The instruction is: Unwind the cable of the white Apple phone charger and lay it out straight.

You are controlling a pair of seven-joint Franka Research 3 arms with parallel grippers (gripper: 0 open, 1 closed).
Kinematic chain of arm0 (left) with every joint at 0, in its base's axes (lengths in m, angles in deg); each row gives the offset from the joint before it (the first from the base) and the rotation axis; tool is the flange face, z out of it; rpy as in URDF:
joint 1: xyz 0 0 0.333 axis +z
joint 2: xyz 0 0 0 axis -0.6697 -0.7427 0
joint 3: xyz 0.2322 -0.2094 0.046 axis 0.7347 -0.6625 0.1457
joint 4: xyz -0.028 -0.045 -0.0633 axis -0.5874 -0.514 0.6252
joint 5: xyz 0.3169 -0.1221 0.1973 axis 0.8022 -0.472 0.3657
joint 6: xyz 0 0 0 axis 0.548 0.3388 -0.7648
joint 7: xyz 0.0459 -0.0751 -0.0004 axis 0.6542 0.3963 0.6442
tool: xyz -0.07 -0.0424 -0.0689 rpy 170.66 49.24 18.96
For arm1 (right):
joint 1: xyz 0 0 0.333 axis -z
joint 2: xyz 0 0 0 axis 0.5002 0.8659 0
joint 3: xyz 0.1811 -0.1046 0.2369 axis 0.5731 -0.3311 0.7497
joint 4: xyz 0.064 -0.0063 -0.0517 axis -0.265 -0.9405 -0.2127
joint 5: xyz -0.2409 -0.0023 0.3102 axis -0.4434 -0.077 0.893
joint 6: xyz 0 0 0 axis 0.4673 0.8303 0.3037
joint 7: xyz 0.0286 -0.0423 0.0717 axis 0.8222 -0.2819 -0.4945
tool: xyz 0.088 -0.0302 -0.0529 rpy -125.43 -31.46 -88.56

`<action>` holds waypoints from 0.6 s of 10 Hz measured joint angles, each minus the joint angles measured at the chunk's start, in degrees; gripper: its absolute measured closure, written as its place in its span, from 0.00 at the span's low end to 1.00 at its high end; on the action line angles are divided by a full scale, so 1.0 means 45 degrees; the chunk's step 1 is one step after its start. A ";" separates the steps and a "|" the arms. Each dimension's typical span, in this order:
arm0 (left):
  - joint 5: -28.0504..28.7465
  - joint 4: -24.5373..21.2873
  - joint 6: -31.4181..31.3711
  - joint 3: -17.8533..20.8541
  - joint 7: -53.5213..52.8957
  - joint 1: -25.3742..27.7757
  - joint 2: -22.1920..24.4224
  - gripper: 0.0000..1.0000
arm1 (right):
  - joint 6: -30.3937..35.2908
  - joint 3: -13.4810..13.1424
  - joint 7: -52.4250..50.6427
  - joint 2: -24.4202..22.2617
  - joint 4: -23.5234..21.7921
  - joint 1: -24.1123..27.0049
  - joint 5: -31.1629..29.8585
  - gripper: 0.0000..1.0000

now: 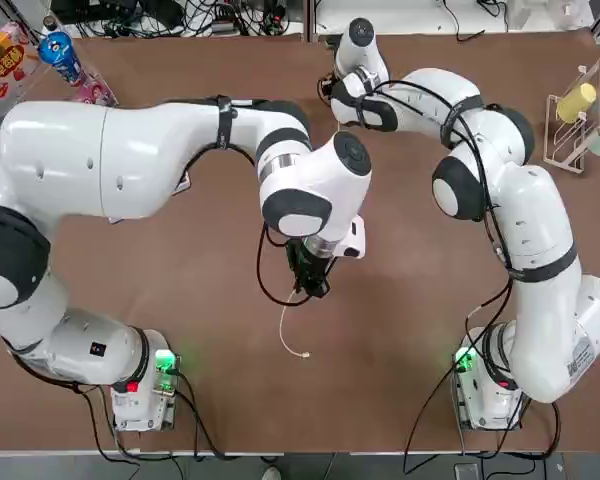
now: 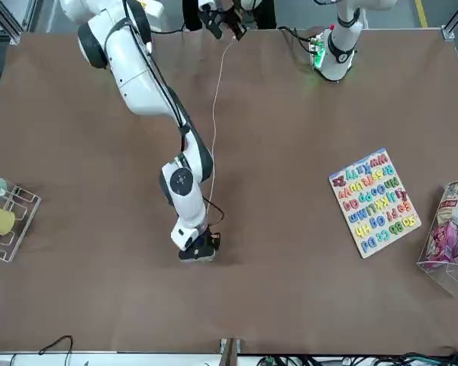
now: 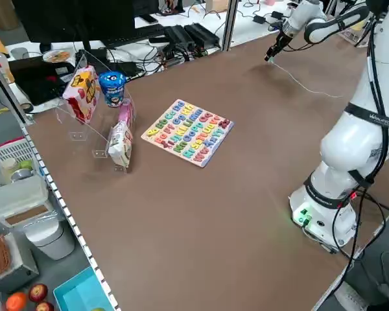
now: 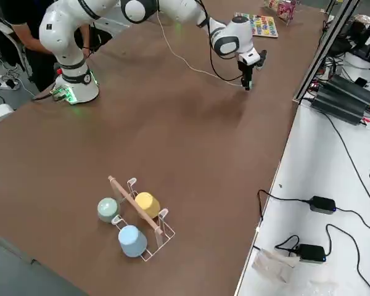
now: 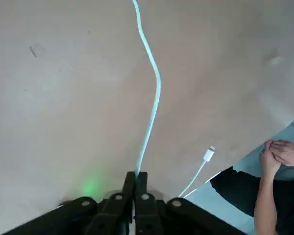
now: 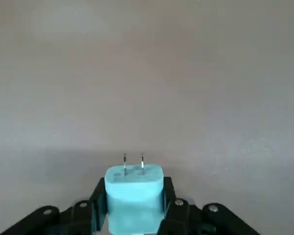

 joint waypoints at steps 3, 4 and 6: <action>0.0000 -0.0043 -0.0003 0.0000 0.0004 -0.0141 -0.0403 0.97 | -0.0030 -0.0007 -0.0070 0.0113 0.0046 0.0097 -0.0009 0.52; 0.0000 -0.0043 -0.0007 0.0000 0.0006 -0.0146 -0.0536 0.97 | -0.0083 -0.0007 -0.0078 0.0217 0.0066 0.0112 -0.0009 0.52; 0.0000 -0.0043 -0.0031 0.0001 0.0007 -0.0160 -0.0773 0.97 | -0.0246 -0.0006 -0.0080 0.0530 0.0157 0.0114 -0.0010 0.52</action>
